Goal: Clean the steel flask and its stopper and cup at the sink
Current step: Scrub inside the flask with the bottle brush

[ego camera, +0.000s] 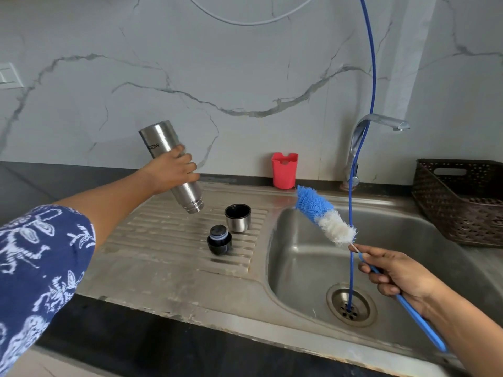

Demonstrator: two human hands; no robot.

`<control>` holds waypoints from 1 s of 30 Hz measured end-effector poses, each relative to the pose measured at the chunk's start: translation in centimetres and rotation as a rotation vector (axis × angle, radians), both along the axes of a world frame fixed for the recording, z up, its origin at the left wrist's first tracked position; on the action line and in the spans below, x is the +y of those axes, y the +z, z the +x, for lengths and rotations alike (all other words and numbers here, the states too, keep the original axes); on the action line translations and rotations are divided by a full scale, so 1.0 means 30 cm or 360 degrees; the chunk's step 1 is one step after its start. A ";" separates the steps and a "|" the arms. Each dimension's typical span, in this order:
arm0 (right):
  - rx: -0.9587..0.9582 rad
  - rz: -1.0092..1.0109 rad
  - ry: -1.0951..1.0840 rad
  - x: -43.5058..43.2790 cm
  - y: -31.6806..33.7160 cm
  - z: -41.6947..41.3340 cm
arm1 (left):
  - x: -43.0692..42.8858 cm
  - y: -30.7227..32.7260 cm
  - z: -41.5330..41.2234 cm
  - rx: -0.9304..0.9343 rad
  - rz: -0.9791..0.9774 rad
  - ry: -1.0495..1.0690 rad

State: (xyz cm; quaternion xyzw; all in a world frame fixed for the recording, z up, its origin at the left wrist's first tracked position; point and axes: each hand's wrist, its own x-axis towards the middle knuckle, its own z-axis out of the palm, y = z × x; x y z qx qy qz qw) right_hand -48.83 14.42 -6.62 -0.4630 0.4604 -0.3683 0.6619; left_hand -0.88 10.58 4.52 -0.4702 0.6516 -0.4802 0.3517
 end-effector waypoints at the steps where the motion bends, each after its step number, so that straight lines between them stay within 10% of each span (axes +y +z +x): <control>1: 0.0005 0.0000 -0.0004 -0.003 -0.001 -0.002 | -0.010 -0.007 0.005 -0.0020 0.0027 -0.0026; 30: 0.0075 -0.0025 -0.0030 -0.005 -0.006 -0.004 | -0.055 -0.068 -0.006 -0.0387 0.0142 -0.0211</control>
